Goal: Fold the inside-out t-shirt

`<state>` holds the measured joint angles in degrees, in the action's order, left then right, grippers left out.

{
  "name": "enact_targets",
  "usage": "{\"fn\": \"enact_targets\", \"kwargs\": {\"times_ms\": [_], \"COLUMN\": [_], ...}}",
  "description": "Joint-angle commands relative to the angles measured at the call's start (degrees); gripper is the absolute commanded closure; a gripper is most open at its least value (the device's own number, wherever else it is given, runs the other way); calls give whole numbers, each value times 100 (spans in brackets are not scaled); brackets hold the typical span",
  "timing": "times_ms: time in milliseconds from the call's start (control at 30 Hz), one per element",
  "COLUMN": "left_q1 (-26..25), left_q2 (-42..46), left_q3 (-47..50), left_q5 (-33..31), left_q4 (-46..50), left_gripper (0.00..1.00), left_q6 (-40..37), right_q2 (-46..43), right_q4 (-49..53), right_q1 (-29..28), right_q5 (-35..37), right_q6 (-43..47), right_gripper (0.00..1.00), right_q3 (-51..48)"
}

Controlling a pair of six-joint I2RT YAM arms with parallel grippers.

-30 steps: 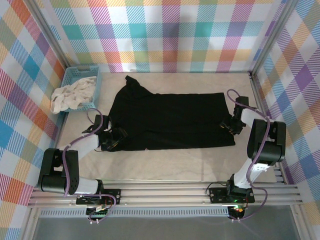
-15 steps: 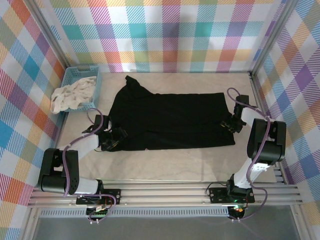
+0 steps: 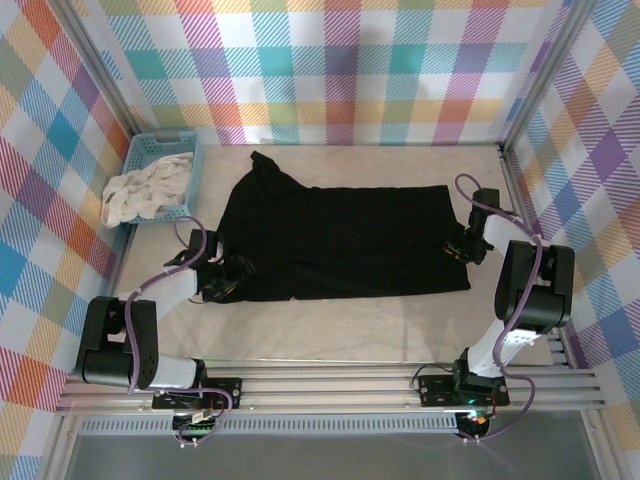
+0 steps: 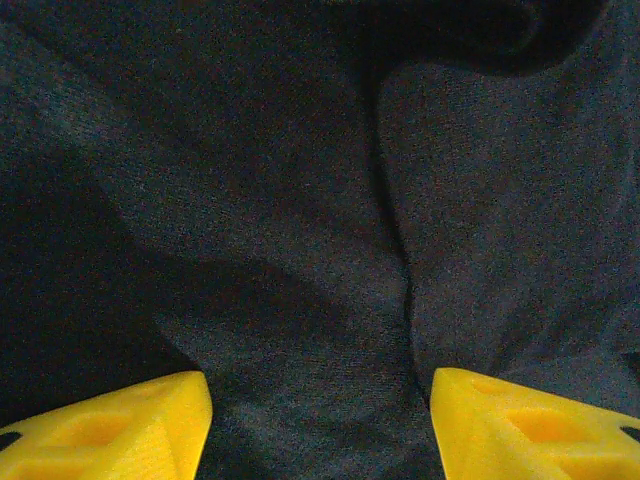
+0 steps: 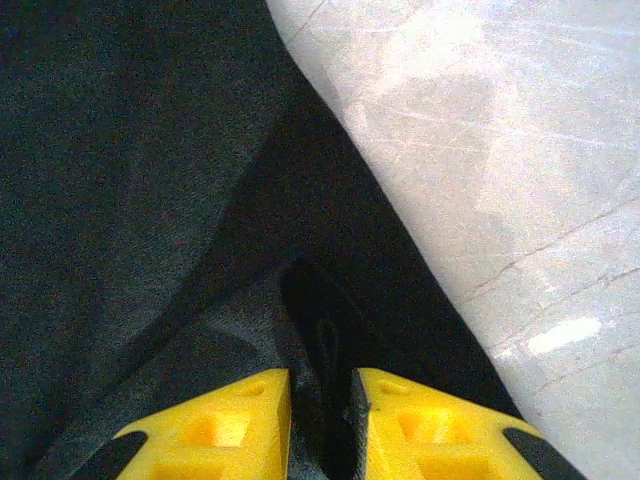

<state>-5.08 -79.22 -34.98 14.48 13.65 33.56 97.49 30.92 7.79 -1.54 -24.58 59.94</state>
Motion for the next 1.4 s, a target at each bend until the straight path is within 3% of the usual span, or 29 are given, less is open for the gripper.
{"fn": "enact_targets", "kwargs": {"times_ms": [0,233,400,567,767,933,1133,1367], "left_q1": [15,16,16,11,16,15,16,16], "left_q2": [-102,-87,-80,-38,-15,42,63,91], "left_q3": [18,25,24,22,27,35,9,-17], "left_q5": [-95,-103,-95,-180,-261,-297,-297,-277], "left_q4": [349,353,358,402,425,472,490,531], "left_gripper": [38,38,38,38,38,38,38,38], "left_q6": [-121,-126,-130,-156,-215,-235,-233,-216], "right_q2": [-222,-205,-121,2,722,918,83,-665], "right_q4": [187,167,-28,-553,-1516,-1501,-1432,222], "right_q1": [-40,-41,-15,140,369,373,294,-15], "right_q5": [-78,-310,-661,-904,-1150,-821,-659,113], "right_q6": [50,-24,-269,-955,-2018,-2010,-1160,-219], "right_gripper": [75,75,90,92,85,72,62,55], "right_q3": [165,194,325,526,694,712,144,-342]}}
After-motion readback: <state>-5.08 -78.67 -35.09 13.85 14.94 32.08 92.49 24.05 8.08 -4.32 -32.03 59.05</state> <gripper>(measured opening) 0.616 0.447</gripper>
